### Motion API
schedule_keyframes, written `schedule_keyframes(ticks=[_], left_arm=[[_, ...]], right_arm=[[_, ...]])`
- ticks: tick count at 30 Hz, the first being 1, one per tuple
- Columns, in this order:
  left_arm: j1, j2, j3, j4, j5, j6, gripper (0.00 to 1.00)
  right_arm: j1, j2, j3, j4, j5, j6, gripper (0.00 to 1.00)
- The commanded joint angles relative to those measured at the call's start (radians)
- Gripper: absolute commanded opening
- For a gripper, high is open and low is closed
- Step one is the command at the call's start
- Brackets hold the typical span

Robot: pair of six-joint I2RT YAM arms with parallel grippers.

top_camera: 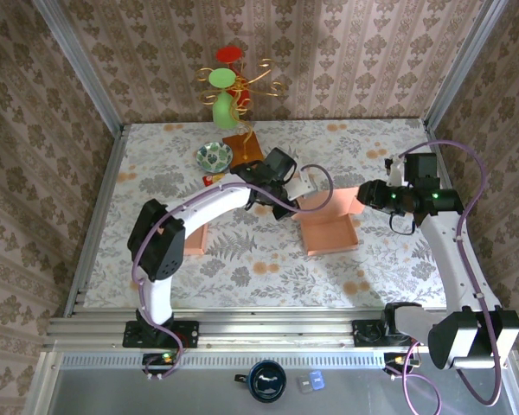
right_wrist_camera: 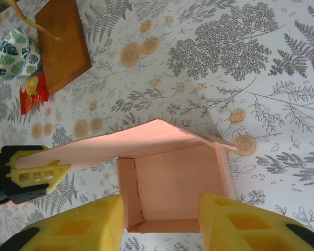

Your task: Fold the paper box

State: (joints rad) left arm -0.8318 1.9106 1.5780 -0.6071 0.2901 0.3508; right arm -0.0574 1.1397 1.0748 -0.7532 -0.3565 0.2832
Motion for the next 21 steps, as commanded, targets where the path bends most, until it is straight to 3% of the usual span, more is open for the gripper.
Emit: schedule_keyframes(ticks=[1,7,13,17,21], left_arm=[[0.030,-0.068,-0.039,-0.099,-0.037,0.081,0.00],[0.102,-0.158,-0.114,-0.153,-0.043,0.180,0.00],[0.161,-0.205,-0.181,-0.140,-0.062,0.219,0.00],[0.175,-0.195,-0.182,-0.134,-0.067,0.221,0.00],[0.182,-0.172,-0.160,-0.134,-0.068,0.217,0.00]], right_arm=[[-0.002,-0.020,0.010,-0.014,-0.035,-0.126,0.44],[0.024,-0.042,-0.052,0.052,-0.023,-0.313,0.45],[0.136,-0.060,-0.129,0.170,0.020,-0.545,0.49],[0.242,0.013,-0.120,0.190,0.061,-0.665,0.52],[0.286,0.120,-0.090,0.210,0.119,-0.691,0.52]])
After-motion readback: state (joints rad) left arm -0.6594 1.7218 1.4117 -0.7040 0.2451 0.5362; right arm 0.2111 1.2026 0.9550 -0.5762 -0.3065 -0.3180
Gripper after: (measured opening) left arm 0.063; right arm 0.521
